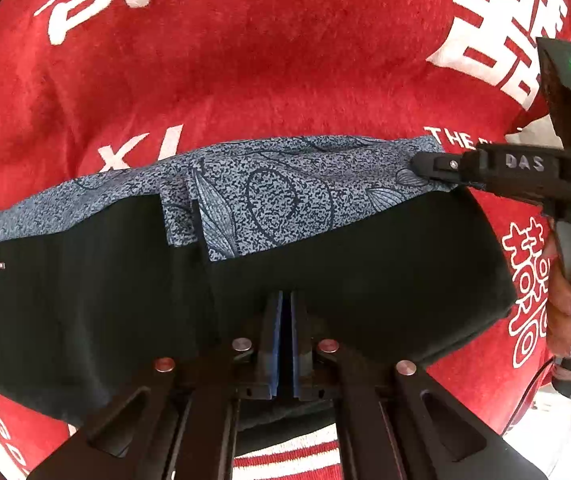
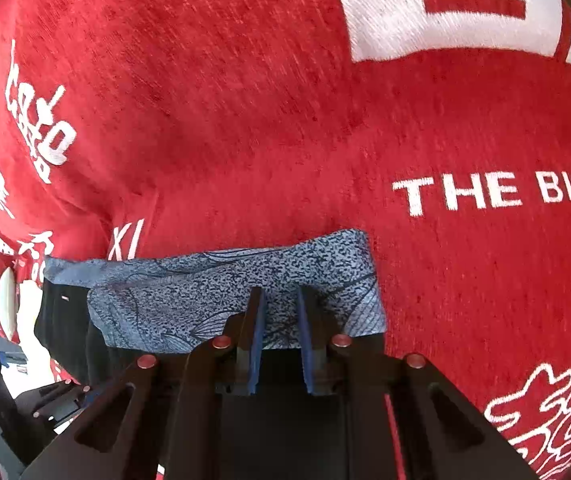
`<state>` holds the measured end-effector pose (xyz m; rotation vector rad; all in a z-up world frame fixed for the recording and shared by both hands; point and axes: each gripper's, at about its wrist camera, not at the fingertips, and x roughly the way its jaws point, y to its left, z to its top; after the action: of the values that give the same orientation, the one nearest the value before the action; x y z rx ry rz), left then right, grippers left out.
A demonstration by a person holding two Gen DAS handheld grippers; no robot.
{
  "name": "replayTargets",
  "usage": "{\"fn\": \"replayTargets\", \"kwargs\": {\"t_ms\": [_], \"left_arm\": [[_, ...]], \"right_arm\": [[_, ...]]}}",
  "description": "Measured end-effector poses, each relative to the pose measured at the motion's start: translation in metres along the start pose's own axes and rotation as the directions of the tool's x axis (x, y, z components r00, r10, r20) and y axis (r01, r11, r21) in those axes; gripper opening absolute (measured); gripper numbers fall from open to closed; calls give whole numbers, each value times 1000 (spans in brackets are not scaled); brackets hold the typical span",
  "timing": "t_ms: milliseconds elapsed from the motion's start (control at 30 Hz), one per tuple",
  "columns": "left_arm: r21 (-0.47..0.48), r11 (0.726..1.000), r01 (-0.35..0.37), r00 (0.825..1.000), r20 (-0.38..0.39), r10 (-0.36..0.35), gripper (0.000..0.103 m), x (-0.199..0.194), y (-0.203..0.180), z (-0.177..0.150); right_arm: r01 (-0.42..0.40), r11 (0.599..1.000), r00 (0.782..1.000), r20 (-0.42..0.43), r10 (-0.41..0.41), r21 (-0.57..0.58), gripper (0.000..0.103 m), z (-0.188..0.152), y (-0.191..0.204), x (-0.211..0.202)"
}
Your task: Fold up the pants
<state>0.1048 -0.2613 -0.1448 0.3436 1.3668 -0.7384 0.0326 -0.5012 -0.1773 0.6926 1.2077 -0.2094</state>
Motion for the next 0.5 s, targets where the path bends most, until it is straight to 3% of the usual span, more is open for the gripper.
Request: {"fn": "replayTargets", "kwargs": {"t_ms": [100,300,500], "left_arm": [[-11,1000,-20,1000,-2,19,5,-1,-1,0],[-52,998,-40,999,-7,39,5,-3,-3,0],[-67,997,-47,999,-6,47,5,-8,-1,-4]], "right_arm": [[-5,999,1000,-12,4,-42,18,-12,7,-11],[80,984,997,26,-77,-158,25,-59,34,-38],[114,977,993,43,-107,-182,28,-87,44,-44]]}}
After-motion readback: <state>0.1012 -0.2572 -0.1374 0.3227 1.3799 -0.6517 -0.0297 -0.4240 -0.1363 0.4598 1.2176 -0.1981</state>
